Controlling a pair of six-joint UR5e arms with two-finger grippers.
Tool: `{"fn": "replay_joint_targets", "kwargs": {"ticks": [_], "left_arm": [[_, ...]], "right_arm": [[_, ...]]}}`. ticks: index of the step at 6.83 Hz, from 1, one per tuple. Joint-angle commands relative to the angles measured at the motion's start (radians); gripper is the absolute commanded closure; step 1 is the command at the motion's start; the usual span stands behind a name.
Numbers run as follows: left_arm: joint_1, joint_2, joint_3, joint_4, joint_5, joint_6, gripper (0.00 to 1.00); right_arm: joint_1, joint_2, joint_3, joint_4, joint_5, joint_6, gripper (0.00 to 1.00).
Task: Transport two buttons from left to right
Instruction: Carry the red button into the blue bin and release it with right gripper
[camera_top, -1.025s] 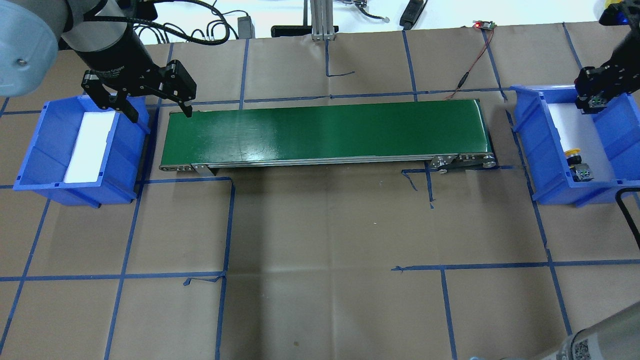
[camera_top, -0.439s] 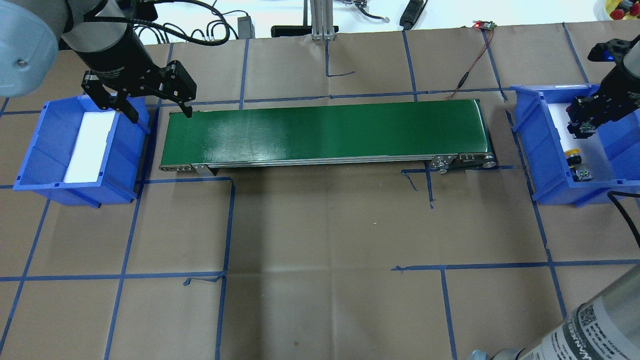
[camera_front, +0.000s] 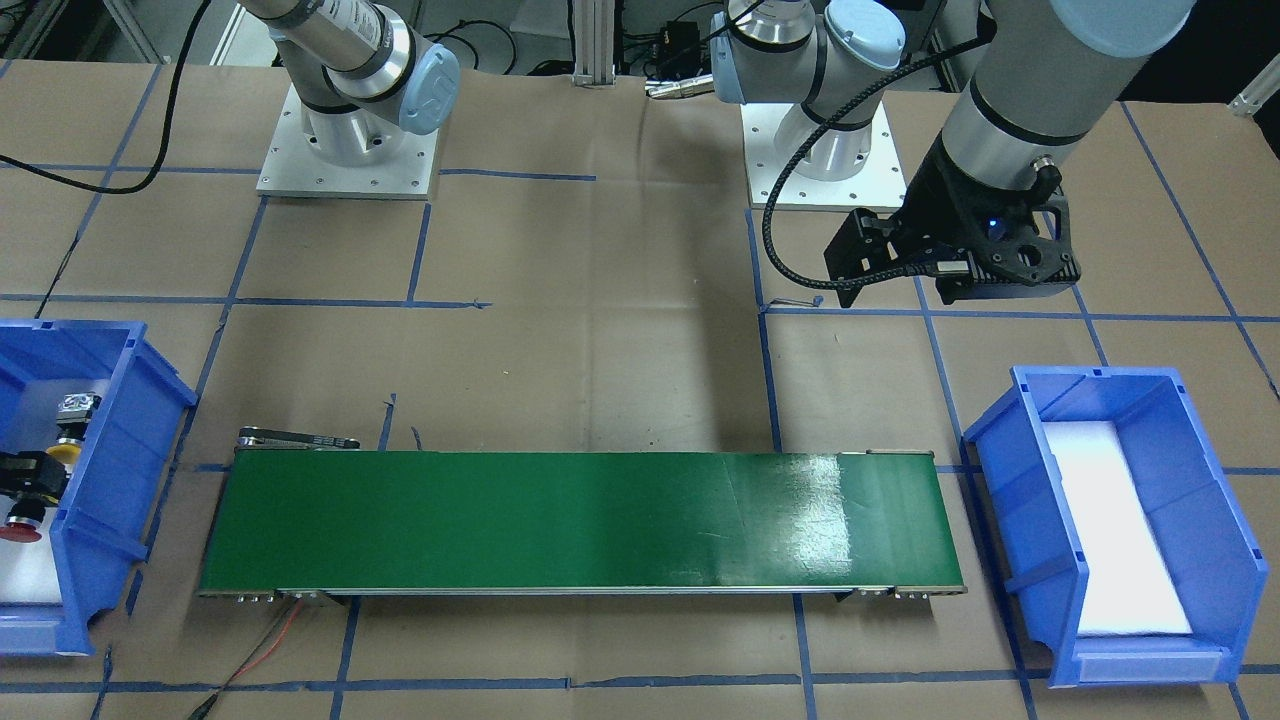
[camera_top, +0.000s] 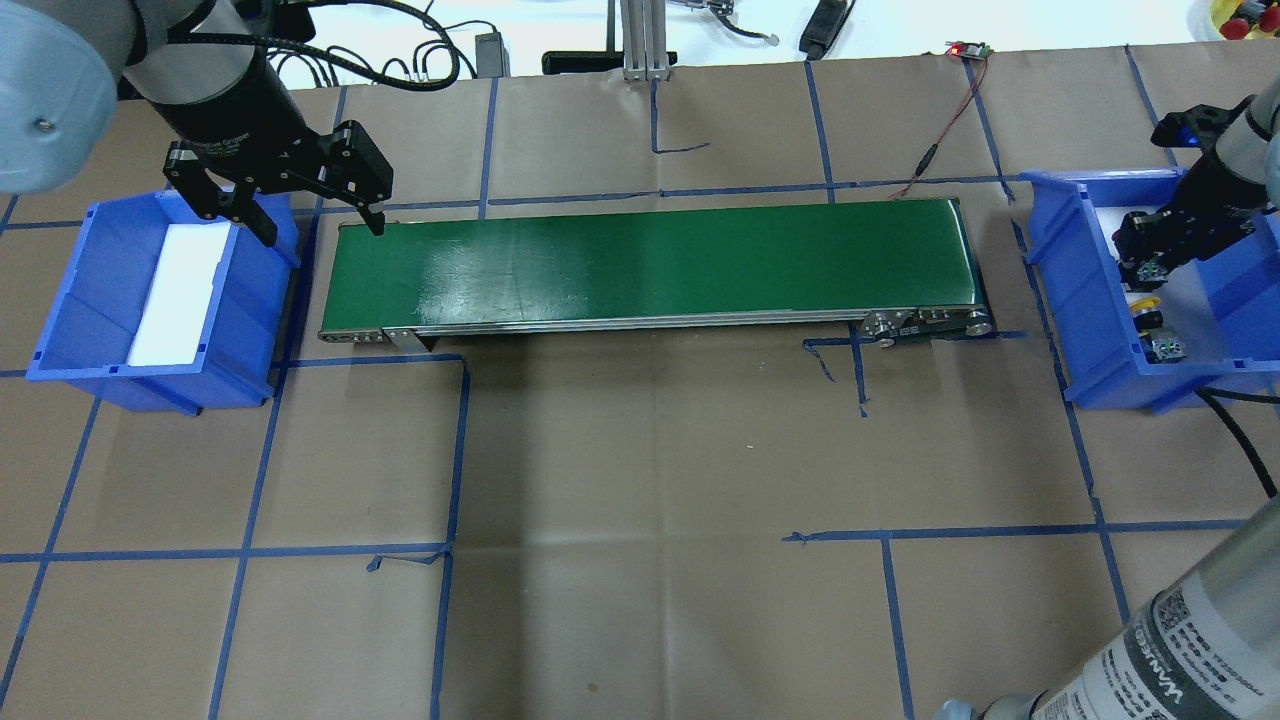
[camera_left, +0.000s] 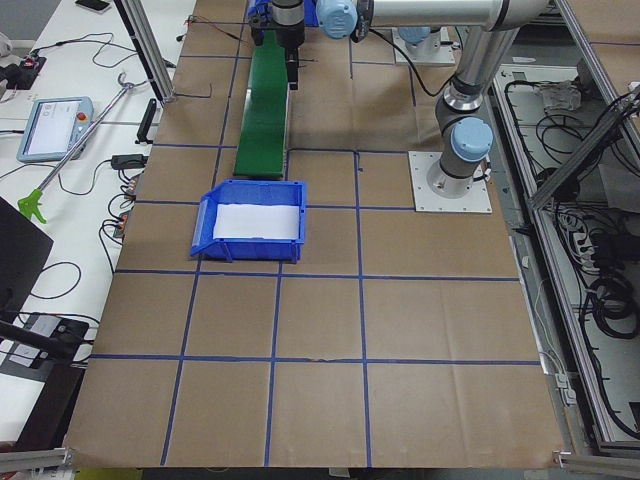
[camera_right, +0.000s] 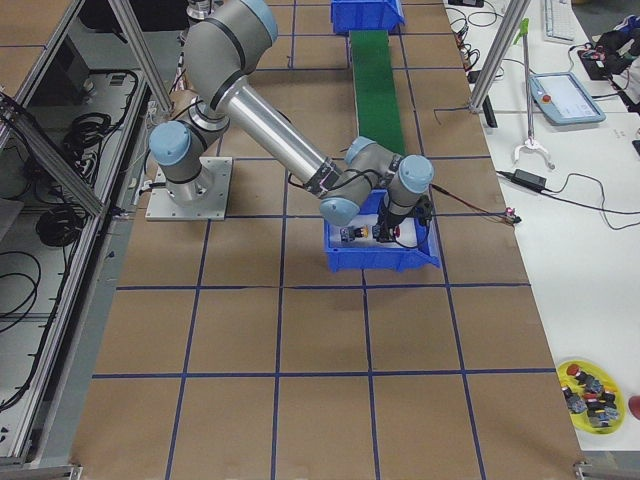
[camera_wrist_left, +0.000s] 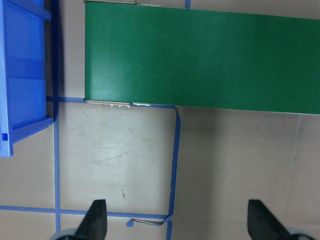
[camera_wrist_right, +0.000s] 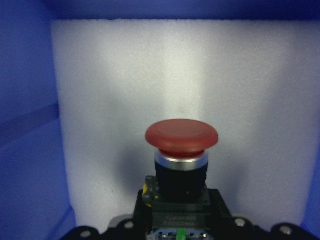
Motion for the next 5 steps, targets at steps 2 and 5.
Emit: {"fn": "replay_joint_targets", "kwargs": {"ticks": [2,5], "left_arm": [[0.000,0.000,0.001,0.000,0.000,0.000,0.00],[0.000,0.000,0.001,0.000,0.000,0.000,0.00]], "right_arm": [[0.003,0.009,-0.009,-0.006,0.015,0.005,0.09],[0.005,-0.022,-0.035,-0.001,0.009,0.000,0.01]]}}
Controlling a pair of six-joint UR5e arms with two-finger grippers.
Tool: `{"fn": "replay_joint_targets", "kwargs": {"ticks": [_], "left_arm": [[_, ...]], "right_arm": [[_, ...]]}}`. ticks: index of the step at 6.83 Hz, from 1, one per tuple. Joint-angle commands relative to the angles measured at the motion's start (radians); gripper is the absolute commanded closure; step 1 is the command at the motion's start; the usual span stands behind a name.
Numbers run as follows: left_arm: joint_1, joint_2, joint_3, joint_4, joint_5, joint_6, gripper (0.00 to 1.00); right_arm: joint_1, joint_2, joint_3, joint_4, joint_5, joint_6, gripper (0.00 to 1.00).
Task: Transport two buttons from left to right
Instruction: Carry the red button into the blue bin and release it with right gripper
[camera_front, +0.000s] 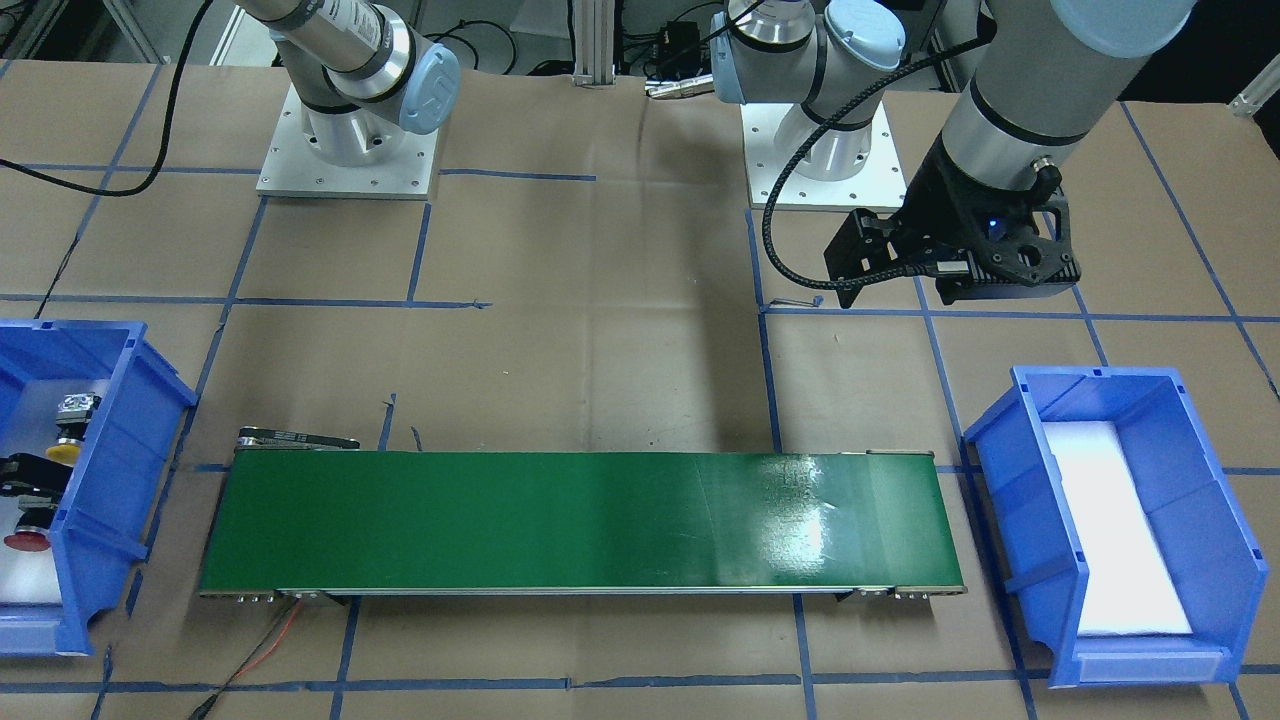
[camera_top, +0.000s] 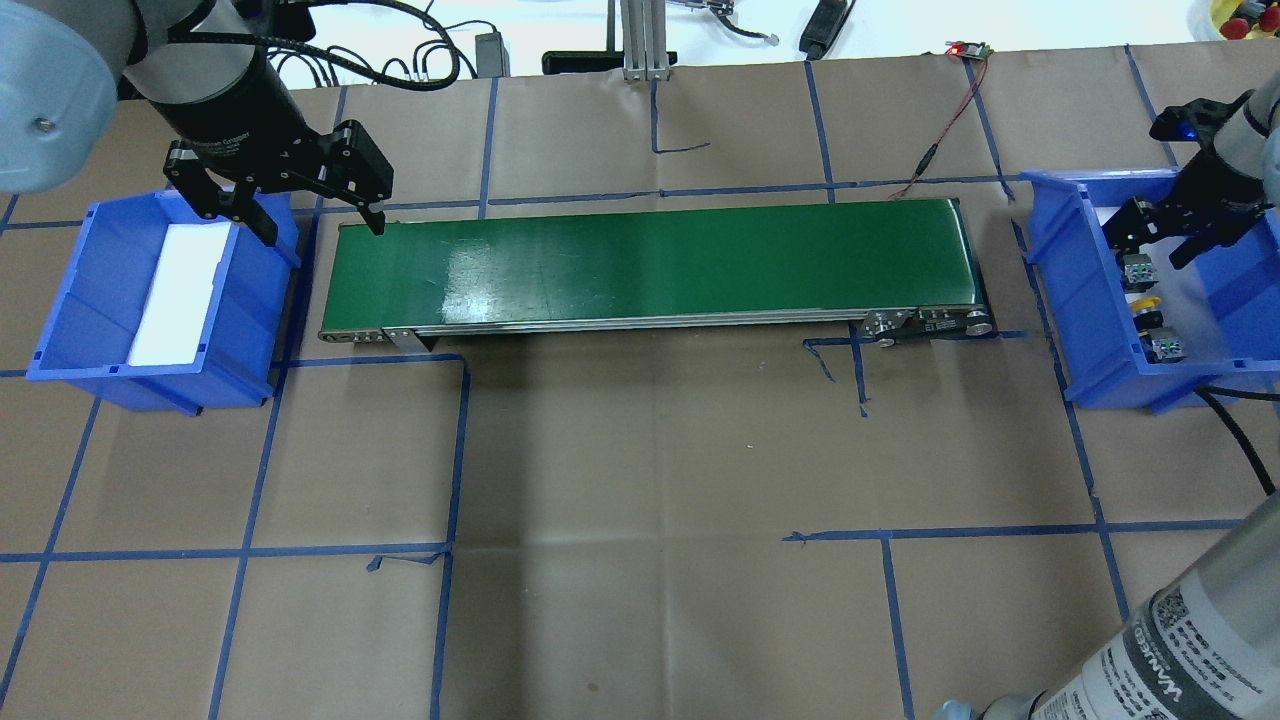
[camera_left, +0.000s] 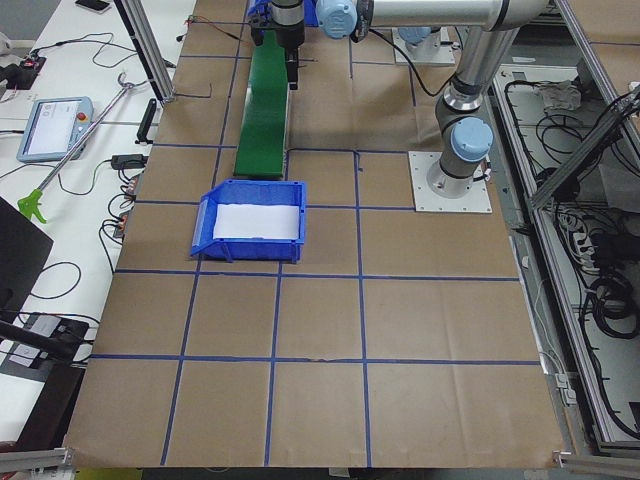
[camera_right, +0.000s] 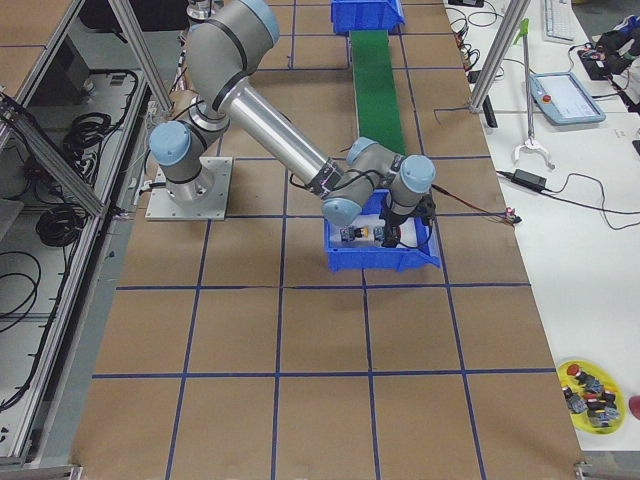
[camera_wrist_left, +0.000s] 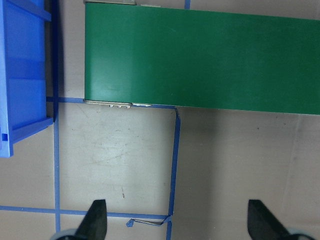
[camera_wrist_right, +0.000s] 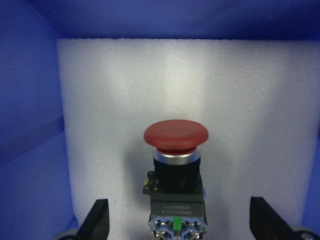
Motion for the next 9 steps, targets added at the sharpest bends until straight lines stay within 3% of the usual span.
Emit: {"fn": "replay_joint_targets", "kwargs": {"ticks": [1,3,5,6,7,9], "left_arm": [[0.000,0.000,-0.001,0.000,0.000,0.000,0.00],[-0.009,0.002,-0.007,0.003,0.002,0.006,0.00],[-0.021,0.000,-0.009,0.011,0.005,0.033,0.00],[-0.021,0.000,-0.009,0.011,0.016,0.051,0.00],[-0.021,0.002,-0.010,0.014,0.020,0.054,0.00],[-0.021,0.003,-0.012,0.017,0.020,0.054,0.00]], "right_arm": [[0.001,-0.055,-0.029,0.014,-0.009,0.002,0.01],[0.028,-0.170,-0.032,0.019,0.000,0.006,0.01],[0.143,-0.314,-0.023,0.024,-0.006,0.008,0.00],[0.201,-0.374,-0.015,0.113,-0.008,0.035,0.00],[0.240,-0.423,-0.012,0.252,0.001,0.192,0.00],[0.428,-0.517,0.009,0.309,-0.002,0.530,0.00]]}}
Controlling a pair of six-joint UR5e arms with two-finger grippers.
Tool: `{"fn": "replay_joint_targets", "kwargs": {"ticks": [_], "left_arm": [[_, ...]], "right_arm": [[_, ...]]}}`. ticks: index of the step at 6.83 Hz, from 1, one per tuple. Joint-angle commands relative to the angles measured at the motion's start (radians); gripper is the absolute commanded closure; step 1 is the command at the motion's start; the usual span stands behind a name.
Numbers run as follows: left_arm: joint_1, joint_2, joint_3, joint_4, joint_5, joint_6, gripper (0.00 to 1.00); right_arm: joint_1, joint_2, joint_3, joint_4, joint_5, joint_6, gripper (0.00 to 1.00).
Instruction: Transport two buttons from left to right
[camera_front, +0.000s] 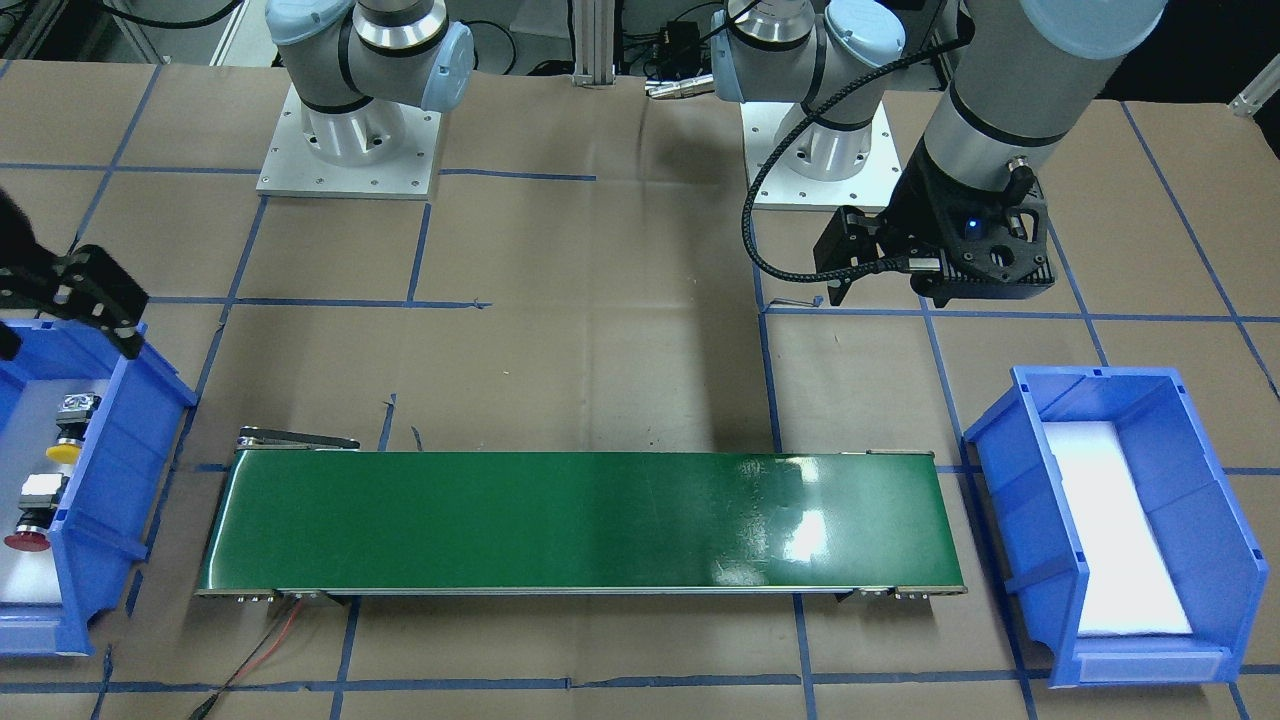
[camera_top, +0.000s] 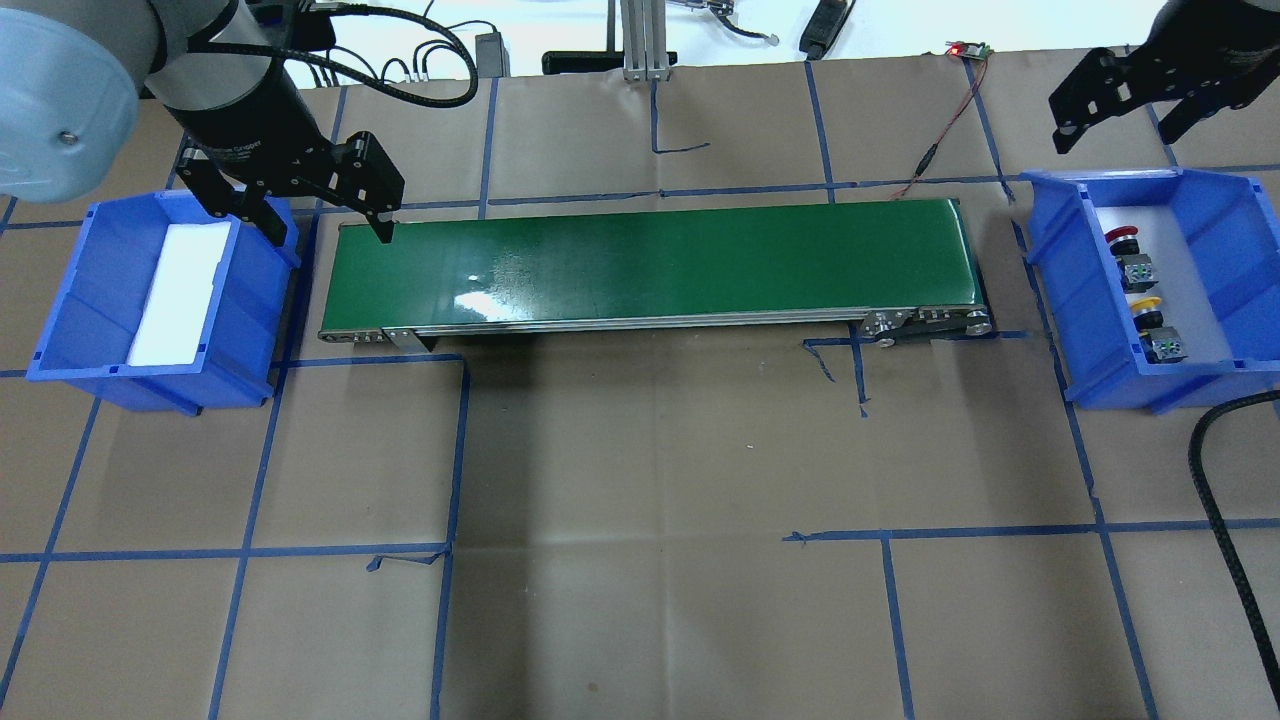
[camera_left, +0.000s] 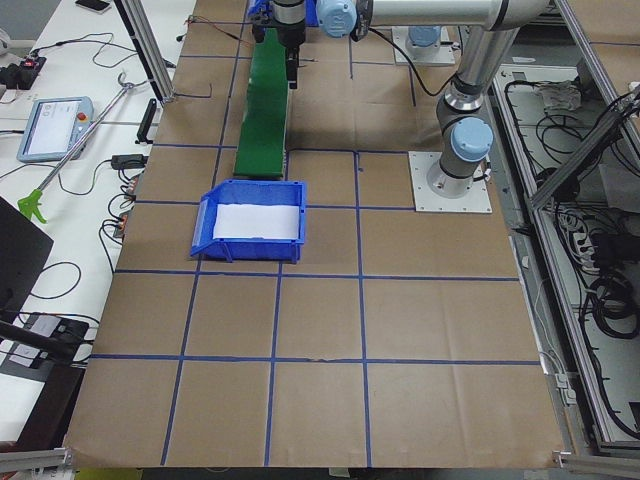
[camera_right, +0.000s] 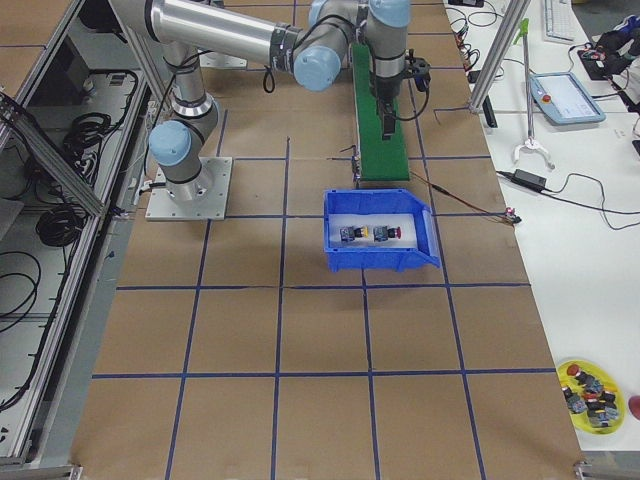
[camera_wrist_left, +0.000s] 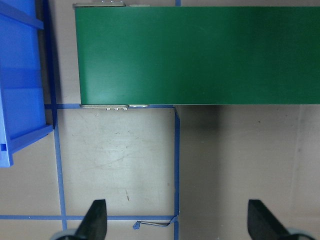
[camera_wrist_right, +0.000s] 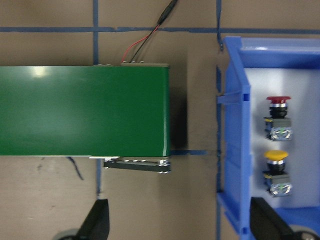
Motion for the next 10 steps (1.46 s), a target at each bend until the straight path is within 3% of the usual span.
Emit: {"fn": "replay_joint_targets", "kwargs": {"ticks": [1,3,10], "left_arm": [[0.000,0.001,-0.001,0.004,0.001,-0.001,0.00],[0.000,0.009,-0.008,0.024,-0.001,-0.010,0.00],[0.000,0.010,-0.013,0.030,-0.001,-0.014,0.00]], "right_arm": [[0.214,-0.093,0.037,0.041,0.000,0.293,0.00],[0.299,-0.092,0.056,0.039,0.000,0.301,0.00],[0.301,-0.115,0.099,0.027,0.000,0.299,0.00]]}}
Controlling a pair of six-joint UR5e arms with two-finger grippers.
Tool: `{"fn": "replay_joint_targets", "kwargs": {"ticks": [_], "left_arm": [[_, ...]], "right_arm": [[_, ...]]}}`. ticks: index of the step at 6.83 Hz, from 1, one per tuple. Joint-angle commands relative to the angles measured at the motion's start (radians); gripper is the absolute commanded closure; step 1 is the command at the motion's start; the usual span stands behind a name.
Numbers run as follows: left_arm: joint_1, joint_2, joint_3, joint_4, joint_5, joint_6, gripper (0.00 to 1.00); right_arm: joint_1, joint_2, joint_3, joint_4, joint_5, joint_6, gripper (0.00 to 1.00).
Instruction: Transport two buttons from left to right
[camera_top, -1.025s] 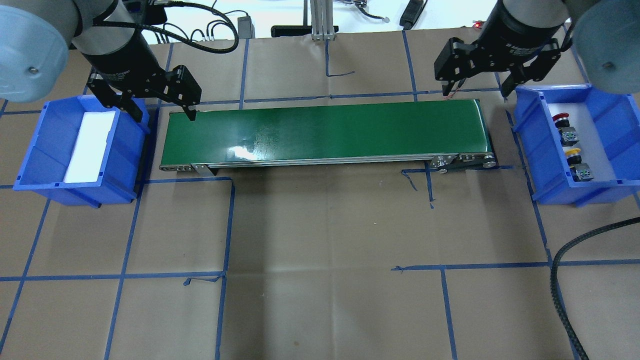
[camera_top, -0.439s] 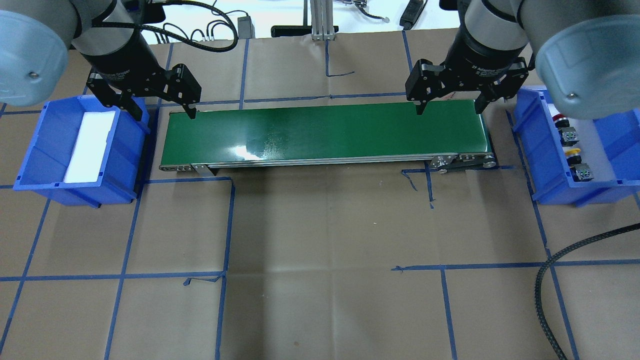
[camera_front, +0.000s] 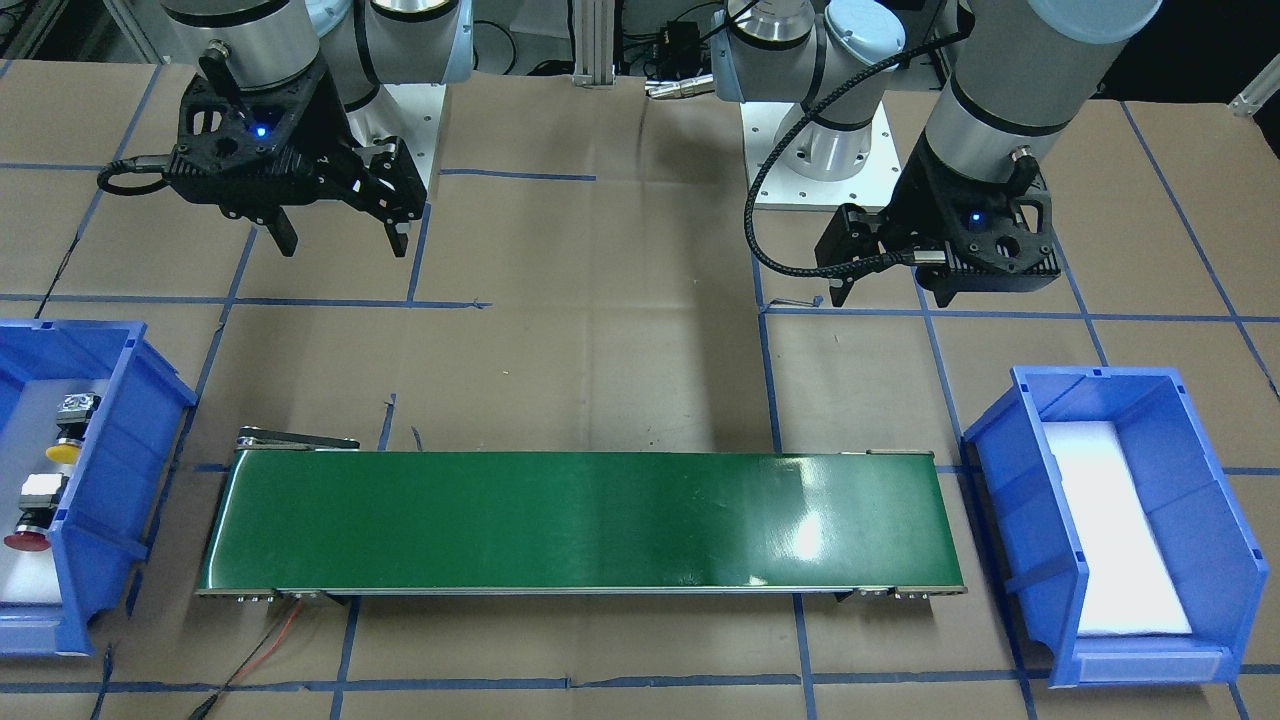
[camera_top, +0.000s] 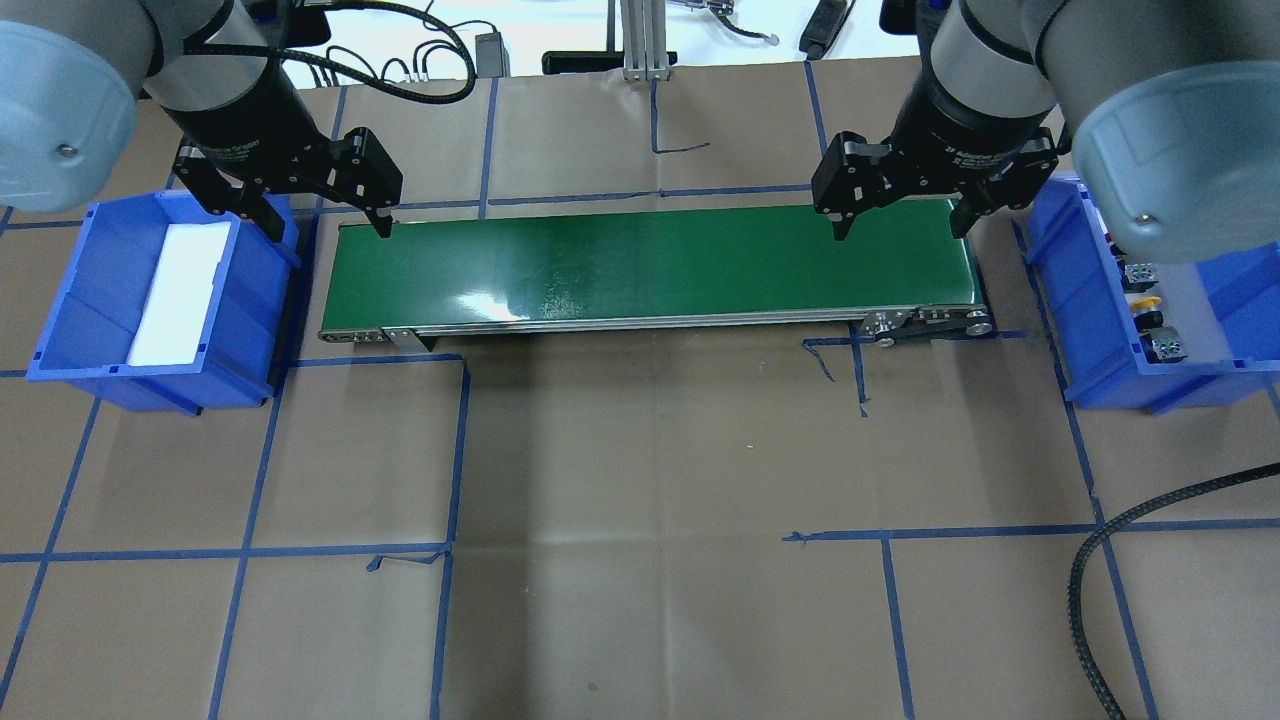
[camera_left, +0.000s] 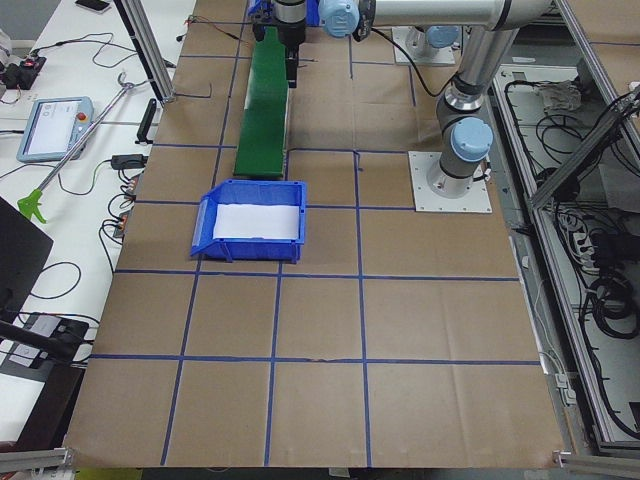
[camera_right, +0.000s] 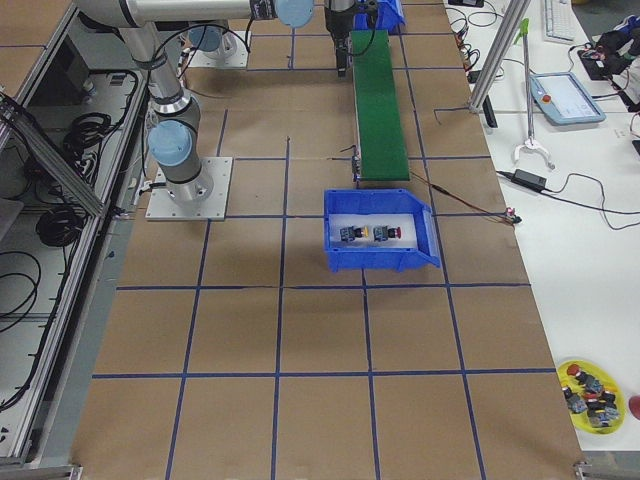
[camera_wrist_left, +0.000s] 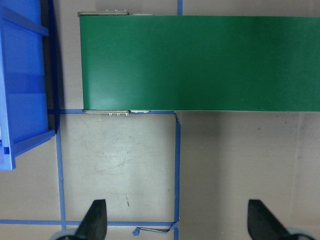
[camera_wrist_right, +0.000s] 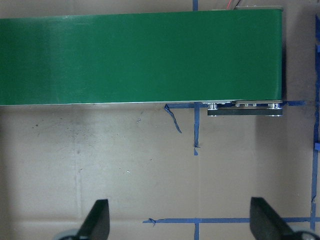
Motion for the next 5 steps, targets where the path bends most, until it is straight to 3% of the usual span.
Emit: {"fn": "replay_joint_targets", "kwargs": {"ticks": [1,5], "left_arm": [[0.000,-0.001,0.001,0.000,0.000,0.002,0.00],[0.000,-0.001,0.001,0.000,0.000,0.000,0.00]], "right_arm": [[0.001,0.002,-0.001,0.001,0.000,-0.002,0.00],[0.000,0.011,-0.004,0.001,0.000,-0.002,0.00]]}}
